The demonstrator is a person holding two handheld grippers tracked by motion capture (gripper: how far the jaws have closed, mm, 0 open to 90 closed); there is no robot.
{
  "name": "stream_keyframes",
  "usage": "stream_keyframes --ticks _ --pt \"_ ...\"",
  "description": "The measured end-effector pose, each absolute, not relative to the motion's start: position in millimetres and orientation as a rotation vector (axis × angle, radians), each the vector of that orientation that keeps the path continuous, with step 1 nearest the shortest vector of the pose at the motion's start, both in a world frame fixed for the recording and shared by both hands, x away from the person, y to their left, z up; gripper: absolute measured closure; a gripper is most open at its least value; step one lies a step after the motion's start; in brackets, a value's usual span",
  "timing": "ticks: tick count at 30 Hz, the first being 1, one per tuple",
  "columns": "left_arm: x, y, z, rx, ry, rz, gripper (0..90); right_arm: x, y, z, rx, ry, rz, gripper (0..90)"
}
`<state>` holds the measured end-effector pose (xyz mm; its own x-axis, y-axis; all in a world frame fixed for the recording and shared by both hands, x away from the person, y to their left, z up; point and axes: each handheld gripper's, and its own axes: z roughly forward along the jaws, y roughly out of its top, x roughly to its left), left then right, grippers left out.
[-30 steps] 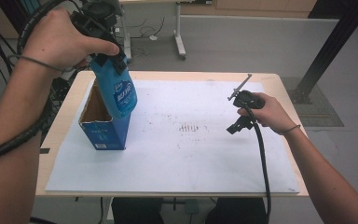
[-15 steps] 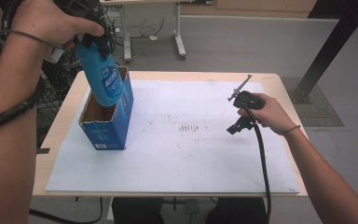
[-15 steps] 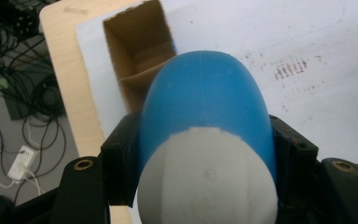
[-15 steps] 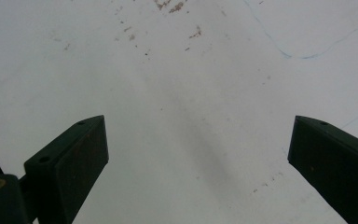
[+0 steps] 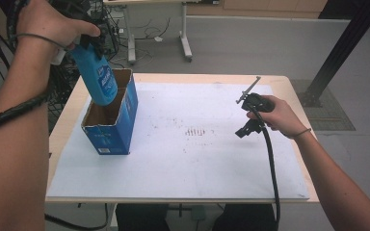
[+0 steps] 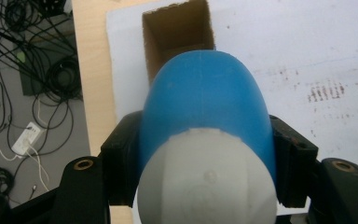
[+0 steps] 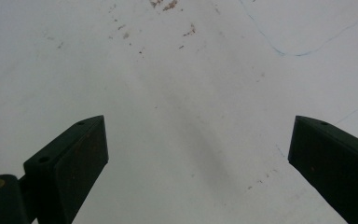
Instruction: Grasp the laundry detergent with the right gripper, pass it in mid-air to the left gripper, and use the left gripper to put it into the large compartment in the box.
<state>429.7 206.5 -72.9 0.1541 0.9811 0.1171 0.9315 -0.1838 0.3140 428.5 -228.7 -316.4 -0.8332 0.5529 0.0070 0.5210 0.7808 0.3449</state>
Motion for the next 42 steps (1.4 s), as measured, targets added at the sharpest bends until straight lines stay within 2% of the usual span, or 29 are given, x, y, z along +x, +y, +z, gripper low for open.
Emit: stream_keyframes --ticks 42 --pt "449.3 220.3 -201.0 2.276 1.991 0.368 38.0 429.1 -229.8 -323.7 0.887 2.88 0.52 5.4"
